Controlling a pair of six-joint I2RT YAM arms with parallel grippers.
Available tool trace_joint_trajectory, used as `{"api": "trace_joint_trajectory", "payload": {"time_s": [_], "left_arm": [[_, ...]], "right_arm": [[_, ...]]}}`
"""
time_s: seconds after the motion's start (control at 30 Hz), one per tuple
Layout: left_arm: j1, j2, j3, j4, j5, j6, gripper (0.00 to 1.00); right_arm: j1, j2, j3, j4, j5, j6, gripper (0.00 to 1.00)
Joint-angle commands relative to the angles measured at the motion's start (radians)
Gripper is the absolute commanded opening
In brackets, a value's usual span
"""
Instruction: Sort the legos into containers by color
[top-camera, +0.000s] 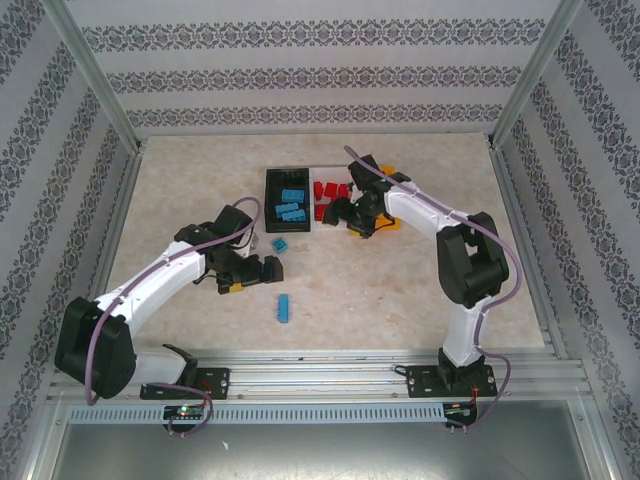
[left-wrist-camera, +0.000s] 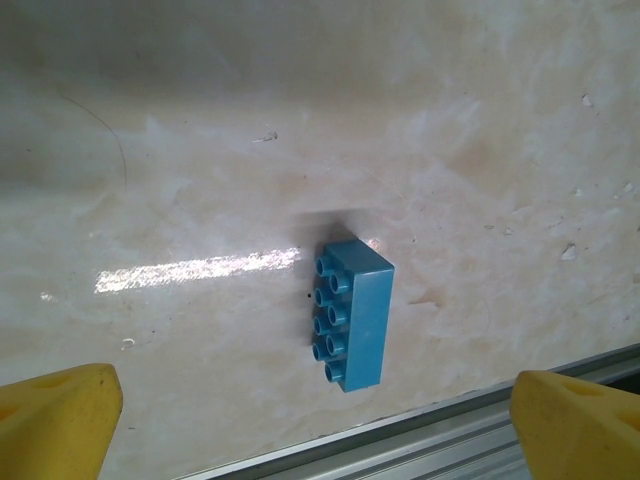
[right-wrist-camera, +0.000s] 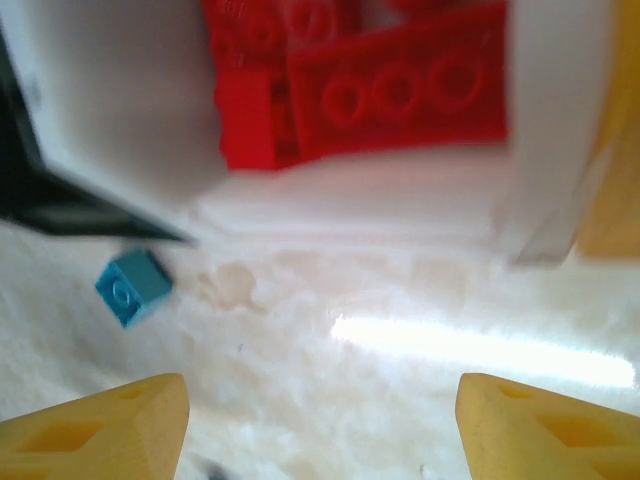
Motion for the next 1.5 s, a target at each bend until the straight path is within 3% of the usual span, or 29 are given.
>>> {"api": "trace_joint_trajectory", "payload": {"time_s": [0.0, 0.23, 0.5, 0.73, 0.97, 1.17, 1.3, 1.47], "left_arm": [[-0.011, 0.008, 0.006, 0.010, 0.023, 0.054, 1.00], [-0.044, 0.013, 0.024, -0.058, -0.031, 0.104, 0.99], [-0.183, 0.005, -0.004, -0.064, -0.092, -0.019, 0.93], [-0.344, 0.157, 0.028, -0.008, -0.136, -0.114, 0.85], [-0.372, 0.261, 0.044, 0.058, -0.160, -0.192, 0.75], [-0.371, 0.362, 0.093, 0.086, -0.148, -0.154, 0.58], [-0.361, 0.424, 0.140, 0.052, -0.132, -0.096, 0.30], [-0.338, 0.421, 0.172, 0.028, -0.128, -0.073, 0.19]], "right_arm": [[0.065, -0.087, -0.038, -0.014, 0.064, 0.036, 0.72], [0.155, -0.179, -0.140, -0.094, 0.124, 0.019, 0.73], [0.174, -0.234, -0.284, -0.092, 0.086, 0.002, 0.73], [0.160, -0.203, -0.287, -0.087, 0.077, -0.110, 0.73], [0.128, -0.197, -0.308, -0.072, 0.052, -0.136, 0.72], [0.094, -0.210, -0.333, -0.069, 0.034, -0.129, 0.71], [0.066, -0.223, -0.337, -0.070, 0.051, -0.104, 0.71], [0.043, -0.230, -0.317, -0.043, 0.053, -0.090, 0.71]]}}
